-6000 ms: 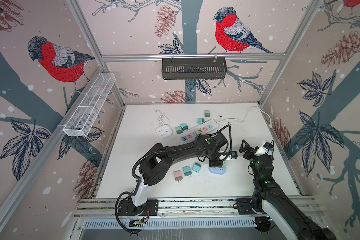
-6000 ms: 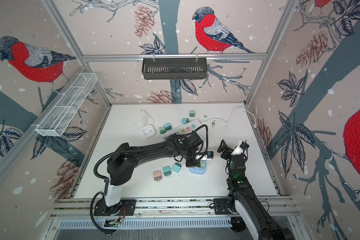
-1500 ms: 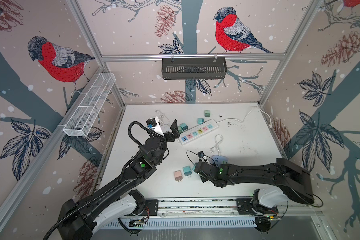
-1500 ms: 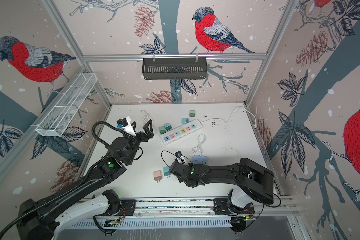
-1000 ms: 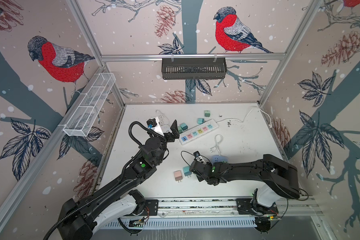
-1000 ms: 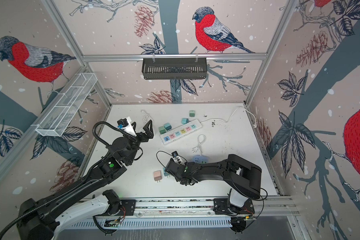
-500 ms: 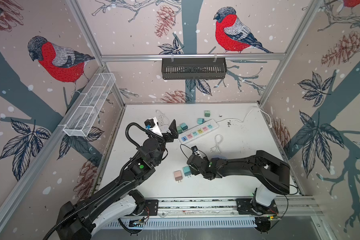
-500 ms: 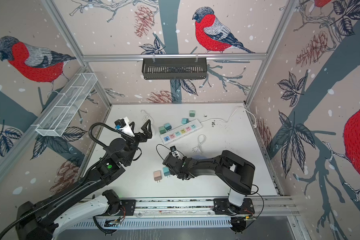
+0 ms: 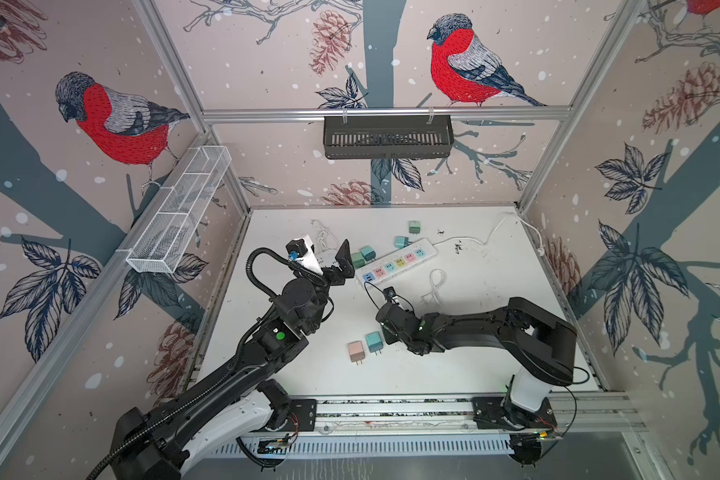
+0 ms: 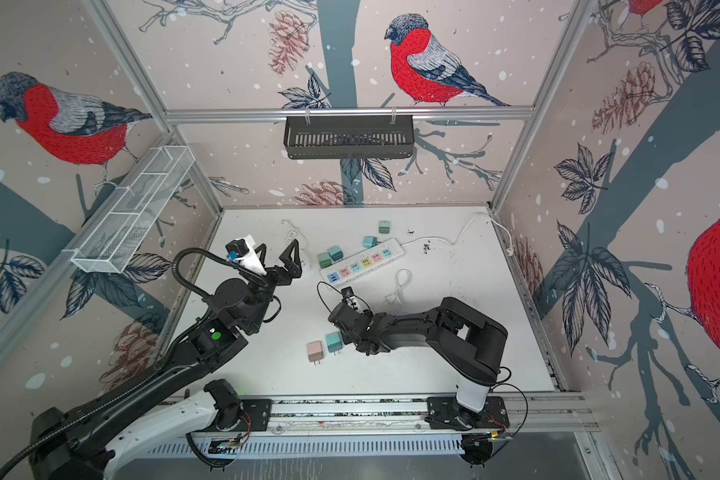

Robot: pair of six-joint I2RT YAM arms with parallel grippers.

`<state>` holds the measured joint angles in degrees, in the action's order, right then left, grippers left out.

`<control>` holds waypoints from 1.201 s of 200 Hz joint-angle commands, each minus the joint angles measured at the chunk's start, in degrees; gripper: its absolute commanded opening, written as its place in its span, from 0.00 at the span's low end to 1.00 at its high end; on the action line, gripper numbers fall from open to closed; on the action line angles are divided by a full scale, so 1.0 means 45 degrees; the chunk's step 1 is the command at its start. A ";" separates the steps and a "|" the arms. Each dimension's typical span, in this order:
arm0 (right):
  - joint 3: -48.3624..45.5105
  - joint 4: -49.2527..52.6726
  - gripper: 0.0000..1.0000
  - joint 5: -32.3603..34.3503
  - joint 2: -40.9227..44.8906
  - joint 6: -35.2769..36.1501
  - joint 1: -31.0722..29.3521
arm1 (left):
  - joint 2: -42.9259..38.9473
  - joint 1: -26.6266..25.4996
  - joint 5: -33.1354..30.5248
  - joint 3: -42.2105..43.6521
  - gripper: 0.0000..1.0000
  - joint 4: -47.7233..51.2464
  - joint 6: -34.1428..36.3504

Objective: Insert the plug
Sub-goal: 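Close the right gripper on the teal plug, then lift the teal plug with the right gripper while the left gripper approaches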

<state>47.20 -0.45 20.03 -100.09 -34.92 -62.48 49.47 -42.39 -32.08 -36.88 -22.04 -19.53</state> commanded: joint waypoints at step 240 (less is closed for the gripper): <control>-0.4247 -0.4695 0.11 0.3060 0.9269 0.4107 -0.0426 | 0.0347 0.0045 0.5892 -0.0342 0.98 -0.0513 0.1320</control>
<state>29.08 -13.63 30.24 -60.53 -22.20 -64.10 49.93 -42.33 -12.88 -37.45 -21.80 -16.25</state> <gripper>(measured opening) 0.441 0.982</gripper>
